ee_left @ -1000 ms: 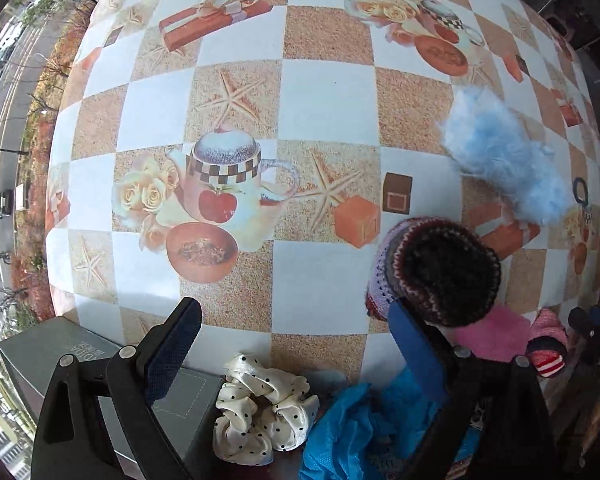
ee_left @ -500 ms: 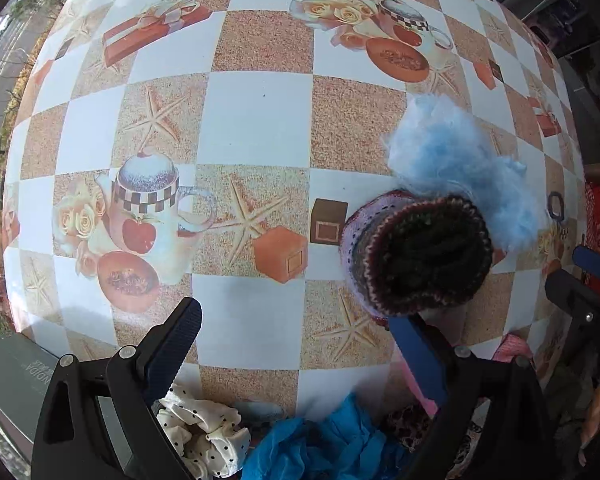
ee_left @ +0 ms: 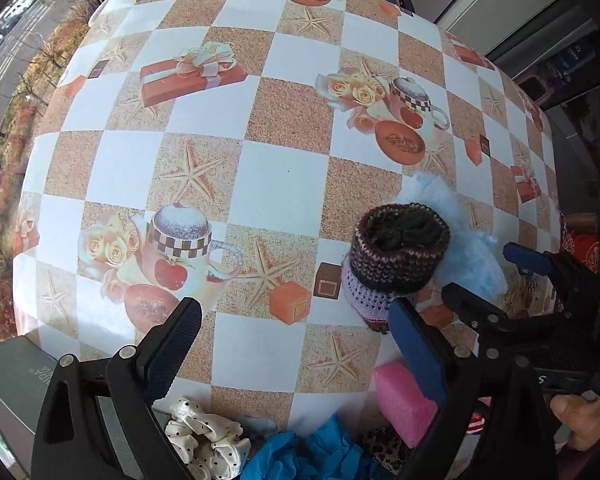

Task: Organize soft objects
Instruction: 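Grasp the light blue fluffy puff with the right tool, then grasp the dark striped knit beanie with the left tool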

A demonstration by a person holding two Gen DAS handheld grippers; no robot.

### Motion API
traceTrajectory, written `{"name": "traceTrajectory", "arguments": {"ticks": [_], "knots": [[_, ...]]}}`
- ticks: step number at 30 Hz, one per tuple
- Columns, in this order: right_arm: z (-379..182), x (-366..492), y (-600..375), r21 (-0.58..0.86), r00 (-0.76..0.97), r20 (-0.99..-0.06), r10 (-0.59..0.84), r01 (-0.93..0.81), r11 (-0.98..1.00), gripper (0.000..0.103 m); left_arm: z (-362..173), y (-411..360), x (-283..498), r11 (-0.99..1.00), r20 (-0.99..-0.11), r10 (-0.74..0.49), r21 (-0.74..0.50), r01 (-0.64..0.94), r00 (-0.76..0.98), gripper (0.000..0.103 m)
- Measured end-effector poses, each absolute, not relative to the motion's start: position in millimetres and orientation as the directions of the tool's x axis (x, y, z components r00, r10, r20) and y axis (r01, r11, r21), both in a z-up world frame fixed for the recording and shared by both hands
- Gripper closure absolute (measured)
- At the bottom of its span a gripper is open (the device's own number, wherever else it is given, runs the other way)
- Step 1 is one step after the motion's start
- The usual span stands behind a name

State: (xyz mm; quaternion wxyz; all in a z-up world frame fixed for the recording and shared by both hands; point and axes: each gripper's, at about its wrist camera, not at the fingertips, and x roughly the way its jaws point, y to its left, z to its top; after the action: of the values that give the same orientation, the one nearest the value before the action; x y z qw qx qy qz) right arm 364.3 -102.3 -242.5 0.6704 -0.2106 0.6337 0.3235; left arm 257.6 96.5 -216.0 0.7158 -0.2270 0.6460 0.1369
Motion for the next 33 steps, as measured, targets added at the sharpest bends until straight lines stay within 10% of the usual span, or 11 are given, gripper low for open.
{"name": "traceTrajectory", "arguments": {"ticks": [8,14,28,33], "knots": [[-267,368,-82,0.098,-0.010,-0.991,0.136,-0.742,0.663,0.009,-217,67,249,0.871,-0.986,-0.102,-0.153,-0.466,0.133,0.007],[-253,376,-102,0.091,0.024,-0.987,0.158,-0.726,0.681,0.066,-227,45,268,0.881,-0.991,-0.068,-0.114,-0.459,0.117,0.007],[-220,367,-191,0.290,-0.053,-0.949,0.310,-0.524,0.801,0.066,-275,24,288,0.897,-0.995,-0.098,-0.080,-0.434,-0.019,0.009],[-216,356,-196,0.313,-0.059,-0.942,0.329,-0.504,0.805,0.066,-277,20,299,0.904,-0.996,-0.087,-0.074,-0.421,-0.012,0.024]]}}
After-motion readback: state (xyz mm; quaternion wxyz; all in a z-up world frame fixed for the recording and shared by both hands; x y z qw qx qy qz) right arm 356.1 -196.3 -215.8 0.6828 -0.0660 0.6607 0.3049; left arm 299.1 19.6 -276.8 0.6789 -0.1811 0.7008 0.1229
